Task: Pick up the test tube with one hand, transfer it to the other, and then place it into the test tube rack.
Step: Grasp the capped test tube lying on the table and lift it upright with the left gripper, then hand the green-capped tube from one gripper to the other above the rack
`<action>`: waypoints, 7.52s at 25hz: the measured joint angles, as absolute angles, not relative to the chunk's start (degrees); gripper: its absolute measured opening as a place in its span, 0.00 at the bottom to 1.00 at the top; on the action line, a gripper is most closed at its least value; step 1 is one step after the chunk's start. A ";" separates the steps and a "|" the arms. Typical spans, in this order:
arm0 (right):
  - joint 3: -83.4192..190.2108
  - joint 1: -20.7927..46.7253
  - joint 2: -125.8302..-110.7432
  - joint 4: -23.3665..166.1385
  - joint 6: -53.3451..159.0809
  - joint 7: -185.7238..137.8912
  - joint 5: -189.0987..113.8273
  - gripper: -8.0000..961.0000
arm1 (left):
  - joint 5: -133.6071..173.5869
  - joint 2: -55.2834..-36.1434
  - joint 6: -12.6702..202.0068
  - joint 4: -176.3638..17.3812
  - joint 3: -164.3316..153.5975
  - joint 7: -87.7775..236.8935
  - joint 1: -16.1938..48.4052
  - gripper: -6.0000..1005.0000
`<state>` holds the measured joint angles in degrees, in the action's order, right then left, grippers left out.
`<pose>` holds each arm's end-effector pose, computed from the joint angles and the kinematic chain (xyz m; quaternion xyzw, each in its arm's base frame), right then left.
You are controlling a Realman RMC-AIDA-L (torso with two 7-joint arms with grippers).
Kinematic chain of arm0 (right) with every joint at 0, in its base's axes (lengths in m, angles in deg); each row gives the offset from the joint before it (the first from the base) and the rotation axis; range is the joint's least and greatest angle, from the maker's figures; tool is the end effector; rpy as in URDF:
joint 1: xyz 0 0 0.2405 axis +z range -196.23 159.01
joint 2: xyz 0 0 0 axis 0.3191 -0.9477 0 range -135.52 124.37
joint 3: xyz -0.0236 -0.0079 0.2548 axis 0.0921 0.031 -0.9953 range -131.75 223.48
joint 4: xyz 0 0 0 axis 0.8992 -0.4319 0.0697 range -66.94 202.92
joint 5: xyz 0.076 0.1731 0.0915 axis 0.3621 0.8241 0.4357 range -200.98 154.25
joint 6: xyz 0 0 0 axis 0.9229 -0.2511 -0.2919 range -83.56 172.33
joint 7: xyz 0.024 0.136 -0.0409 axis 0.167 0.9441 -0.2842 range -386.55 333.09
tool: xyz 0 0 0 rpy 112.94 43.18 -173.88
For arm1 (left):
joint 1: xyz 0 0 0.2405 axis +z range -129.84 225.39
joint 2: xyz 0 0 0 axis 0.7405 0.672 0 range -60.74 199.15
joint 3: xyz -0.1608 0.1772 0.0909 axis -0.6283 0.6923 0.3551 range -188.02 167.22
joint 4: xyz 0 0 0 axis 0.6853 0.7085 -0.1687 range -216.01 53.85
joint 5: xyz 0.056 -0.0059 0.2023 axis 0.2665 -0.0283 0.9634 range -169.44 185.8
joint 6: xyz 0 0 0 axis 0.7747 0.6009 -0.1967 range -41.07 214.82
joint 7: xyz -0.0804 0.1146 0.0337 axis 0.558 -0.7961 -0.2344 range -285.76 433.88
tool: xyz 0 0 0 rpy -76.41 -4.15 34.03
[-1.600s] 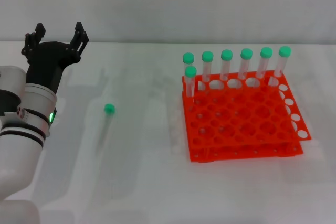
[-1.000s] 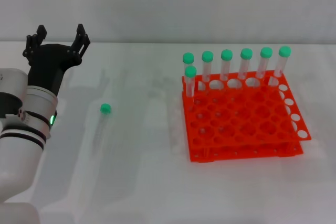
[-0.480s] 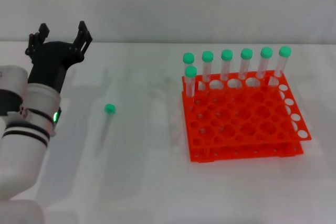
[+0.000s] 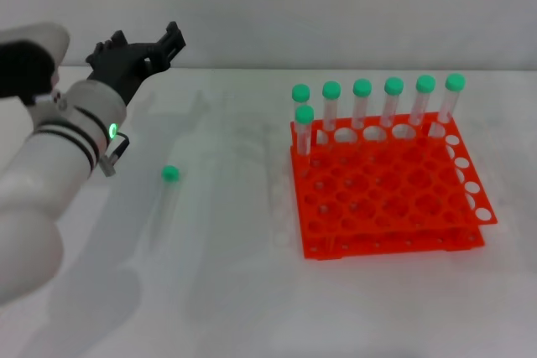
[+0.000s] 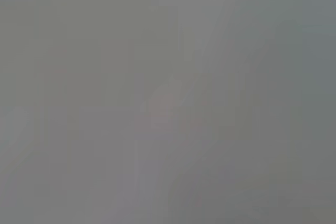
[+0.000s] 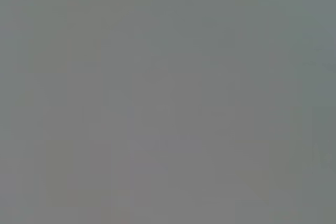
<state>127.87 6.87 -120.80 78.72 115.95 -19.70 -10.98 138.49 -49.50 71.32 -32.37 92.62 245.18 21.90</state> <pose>0.3401 0.3537 0.0837 -0.5952 0.1516 0.3171 0.7226 -0.2327 0.4218 -0.0138 -0.6806 -0.3920 -0.2940 0.5447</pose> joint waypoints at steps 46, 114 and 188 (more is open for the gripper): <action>125.41 8.87 -120.88 79.16 109.79 -15.00 -11.51 0.91 | 158.50 -49.76 155.65 -15.06 59.87 240.59 13.91 0.89; 125.41 9.25 -121.41 78.90 109.75 -14.60 -11.33 0.91 | 167.52 -49.58 160.73 -31.69 61.31 241.99 1.28 0.89; 137.73 8.67 -120.72 80.18 118.42 12.23 -12.15 0.90 | 170.50 -50.15 107.97 -13.66 90.77 234.07 12.89 0.19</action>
<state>137.73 8.67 -120.72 80.18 118.42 12.23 -12.15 170.50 -50.15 107.97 -13.66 90.77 234.07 12.89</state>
